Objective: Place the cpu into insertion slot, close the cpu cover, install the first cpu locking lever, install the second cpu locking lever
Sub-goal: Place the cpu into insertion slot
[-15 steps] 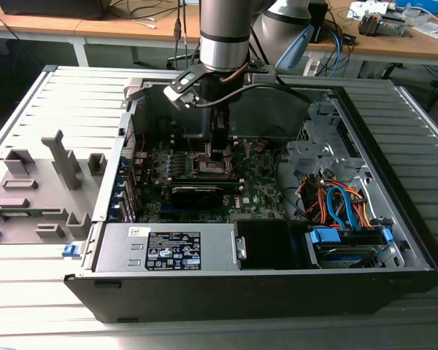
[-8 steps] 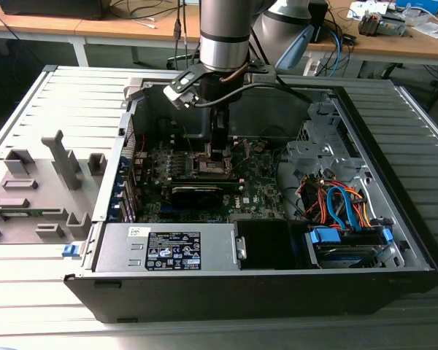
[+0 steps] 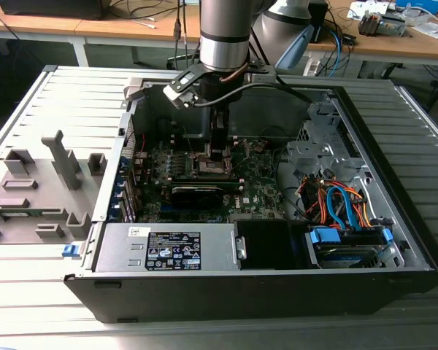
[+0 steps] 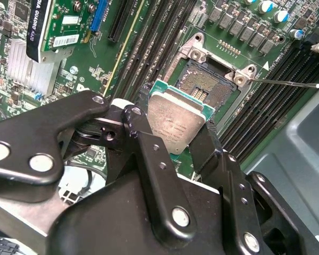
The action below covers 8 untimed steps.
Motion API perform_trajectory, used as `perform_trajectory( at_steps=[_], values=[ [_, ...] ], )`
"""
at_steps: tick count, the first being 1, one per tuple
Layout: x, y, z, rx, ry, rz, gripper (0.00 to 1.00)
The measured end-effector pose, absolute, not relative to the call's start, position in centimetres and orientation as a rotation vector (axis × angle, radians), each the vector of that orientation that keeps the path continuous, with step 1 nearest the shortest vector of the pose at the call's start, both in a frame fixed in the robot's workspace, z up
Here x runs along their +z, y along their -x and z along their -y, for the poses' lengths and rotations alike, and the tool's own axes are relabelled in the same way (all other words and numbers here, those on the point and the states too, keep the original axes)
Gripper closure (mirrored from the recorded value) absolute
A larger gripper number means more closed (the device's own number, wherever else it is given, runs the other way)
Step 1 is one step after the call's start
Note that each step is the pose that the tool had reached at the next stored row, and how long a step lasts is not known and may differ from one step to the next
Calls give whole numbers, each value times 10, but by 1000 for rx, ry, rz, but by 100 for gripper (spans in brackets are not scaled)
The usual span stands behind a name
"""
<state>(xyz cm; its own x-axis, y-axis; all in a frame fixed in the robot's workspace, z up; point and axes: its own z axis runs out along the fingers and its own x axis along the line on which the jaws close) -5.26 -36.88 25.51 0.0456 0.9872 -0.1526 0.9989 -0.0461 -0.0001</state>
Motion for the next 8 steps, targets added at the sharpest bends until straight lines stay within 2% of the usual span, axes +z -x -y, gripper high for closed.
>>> perform_trajectory(
  at_steps=[8],
  values=[
    [255, 53, 369, -172, -2203, -2080, 45]
  ],
)
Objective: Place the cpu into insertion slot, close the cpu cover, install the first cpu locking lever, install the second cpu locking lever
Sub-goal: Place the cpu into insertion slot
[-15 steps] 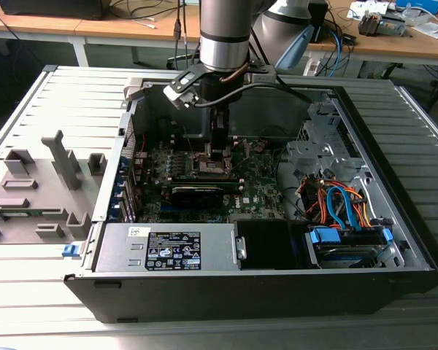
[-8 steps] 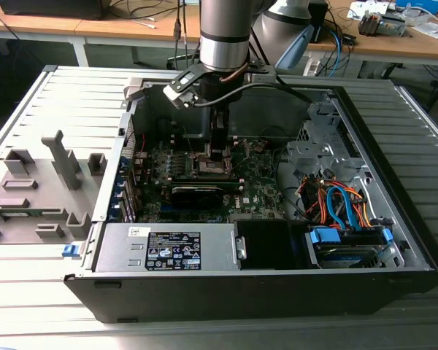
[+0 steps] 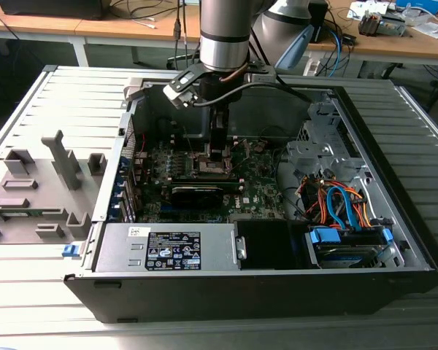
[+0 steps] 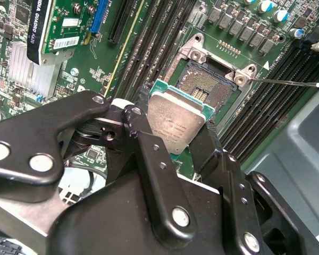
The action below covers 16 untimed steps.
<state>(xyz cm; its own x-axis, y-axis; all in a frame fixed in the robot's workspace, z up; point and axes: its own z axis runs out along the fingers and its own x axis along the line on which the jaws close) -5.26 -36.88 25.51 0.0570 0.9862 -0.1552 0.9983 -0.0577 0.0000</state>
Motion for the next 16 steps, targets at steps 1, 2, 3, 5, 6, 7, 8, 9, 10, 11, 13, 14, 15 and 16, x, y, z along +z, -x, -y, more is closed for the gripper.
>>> perform_trajectory(
  at_steps=[1, 2, 3, 5, 6, 7, 8, 9, 10, 11, 13, 14, 15, 16],
  values=[
    [255, 53, 369, -172, -2204, -2079, 45],
    [255, 53, 369, -172, -2205, -2077, 45],
    [255, 53, 369, -173, -2206, -2076, 45],
    [255, 53, 369, -173, -2209, -2073, 45],
    [255, 53, 369, -174, -2211, -2071, 45],
    [255, 53, 369, -174, -2212, -2070, 45],
    [255, 53, 369, -174, -2213, -2069, 45],
    [255, 53, 369, -174, -2214, -2067, 45],
    [255, 53, 369, -175, -2215, -2066, 45],
    [255, 53, 369, -175, -2216, -2066, 45],
    [255, 53, 369, -175, -2219, -2062, 45],
    [255, 53, 369, -176, -2220, -2061, 45],
    [255, 53, 369, -176, -2221, -2060, 45],
    [255, 53, 369, -176, -2222, -2059, 45]
  ],
)
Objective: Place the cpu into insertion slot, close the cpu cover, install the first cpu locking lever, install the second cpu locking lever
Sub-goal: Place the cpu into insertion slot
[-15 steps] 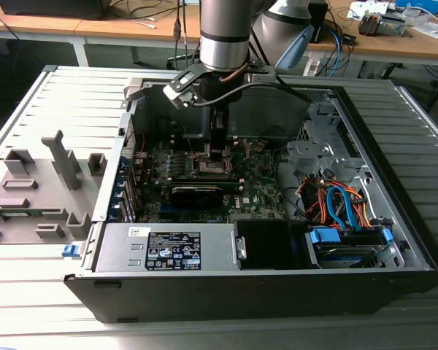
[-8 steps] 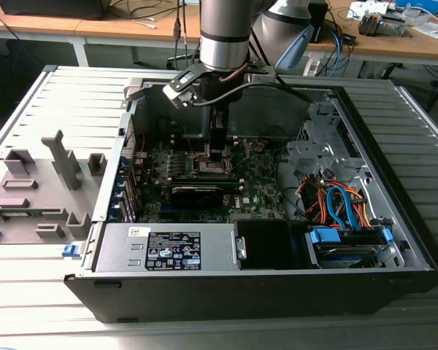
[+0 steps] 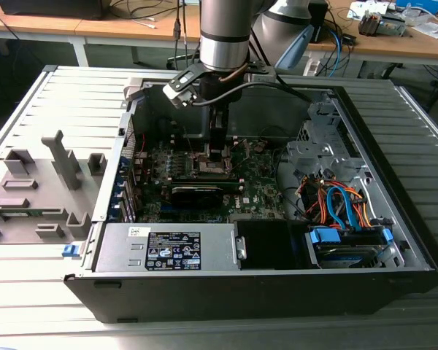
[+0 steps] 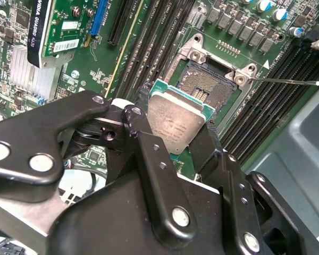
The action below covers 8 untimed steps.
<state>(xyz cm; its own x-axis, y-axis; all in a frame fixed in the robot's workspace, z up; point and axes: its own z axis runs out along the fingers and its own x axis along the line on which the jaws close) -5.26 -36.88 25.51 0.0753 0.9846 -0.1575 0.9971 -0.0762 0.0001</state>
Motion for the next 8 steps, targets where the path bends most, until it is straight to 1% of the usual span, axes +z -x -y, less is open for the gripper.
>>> perform_trajectory(
  at_steps=[8],
  values=[
    [255, 53, 369, -178, -2232, -2047, 45]
  ],
)
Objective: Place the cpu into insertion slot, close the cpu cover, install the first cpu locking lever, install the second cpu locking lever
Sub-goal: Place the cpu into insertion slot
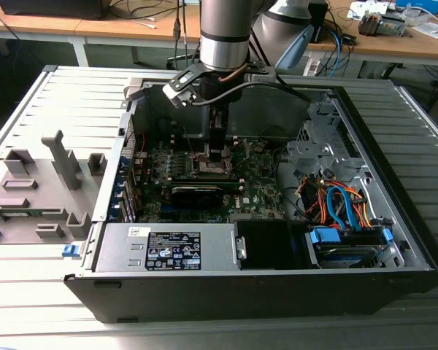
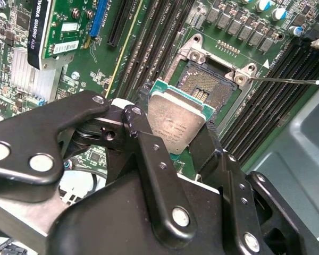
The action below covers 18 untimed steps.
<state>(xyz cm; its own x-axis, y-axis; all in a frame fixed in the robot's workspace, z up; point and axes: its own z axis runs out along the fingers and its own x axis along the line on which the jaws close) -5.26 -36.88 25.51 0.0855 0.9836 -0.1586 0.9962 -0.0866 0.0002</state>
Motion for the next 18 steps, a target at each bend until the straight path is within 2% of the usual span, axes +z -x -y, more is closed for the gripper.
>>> perform_trajectory(
  at_steps=[16, 18],
  values=[
    [255, 53, 369, -178, -2243, -2036, 45],
    [255, 53, 369, -150, -2260, -2051, 45]
  ],
)
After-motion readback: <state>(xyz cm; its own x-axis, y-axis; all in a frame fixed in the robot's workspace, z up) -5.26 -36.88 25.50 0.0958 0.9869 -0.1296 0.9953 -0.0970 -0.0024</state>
